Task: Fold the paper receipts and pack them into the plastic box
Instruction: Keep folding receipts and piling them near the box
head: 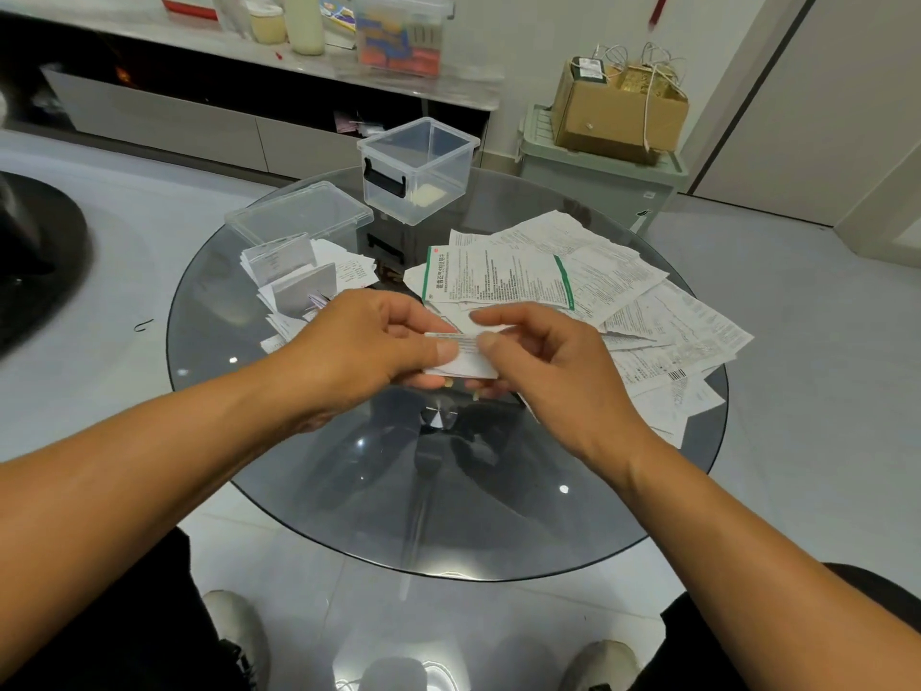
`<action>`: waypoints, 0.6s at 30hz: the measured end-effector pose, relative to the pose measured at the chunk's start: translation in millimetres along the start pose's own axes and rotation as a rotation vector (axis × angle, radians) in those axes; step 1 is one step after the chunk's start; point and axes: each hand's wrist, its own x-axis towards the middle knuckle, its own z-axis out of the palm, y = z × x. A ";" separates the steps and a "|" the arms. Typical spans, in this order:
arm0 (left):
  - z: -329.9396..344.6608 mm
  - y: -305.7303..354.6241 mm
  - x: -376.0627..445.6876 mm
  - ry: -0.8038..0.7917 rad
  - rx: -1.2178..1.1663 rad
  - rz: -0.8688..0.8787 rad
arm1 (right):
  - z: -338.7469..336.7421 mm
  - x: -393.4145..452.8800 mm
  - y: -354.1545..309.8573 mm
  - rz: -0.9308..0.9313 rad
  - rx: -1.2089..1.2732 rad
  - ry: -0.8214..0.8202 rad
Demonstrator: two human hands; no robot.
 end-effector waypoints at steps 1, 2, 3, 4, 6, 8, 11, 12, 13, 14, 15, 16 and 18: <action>1.0 0.3 -0.9 0.027 0.034 0.034 | 1.2 0.2 1.1 0.026 0.043 -0.016; 1.2 0.9 -1.9 0.046 0.072 0.069 | 2.7 0.6 1.5 0.041 0.056 -0.034; 1.4 2.2 -2.9 0.056 0.118 0.107 | 2.9 1.8 2.7 0.037 0.029 -0.032; 0.5 3.2 -3.4 0.070 0.180 0.158 | 3.2 2.8 2.6 0.031 0.010 -0.019; -8.1 7.6 -1.8 0.143 0.380 0.299 | 2.2 3.7 1.2 0.001 -0.018 0.022; -27.0 16.3 -1.3 0.254 0.624 0.394 | 1.0 4.1 -0.5 -0.042 -0.075 0.077; -65.2 26.6 -2.7 0.316 0.912 0.315 | 0.6 5.9 2.3 -0.093 -0.191 0.133; -76.0 25.3 -2.6 0.298 0.955 0.248 | 1.1 6.4 3.5 -0.094 -0.204 0.143; -84.0 23.2 -3.2 0.277 0.985 0.191 | 1.5 7.2 4.4 -0.092 -0.200 0.141; -91.2 20.4 -4.7 0.254 1.016 0.154 | 4.4 8.0 4.9 -0.081 -0.185 0.134; -93.8 17.9 -4.1 0.222 1.044 0.143 | 5.6 8.4 6.8 -0.070 -0.174 0.133; -93.2 16.3 -3.1 0.188 1.062 0.152 | 6.3 8.9 9.0 -0.058 -0.168 0.134; -90.6 12.9 -0.6 0.143 1.102 0.197 | 10.1 9.7 13.3 -0.046 -0.166 0.130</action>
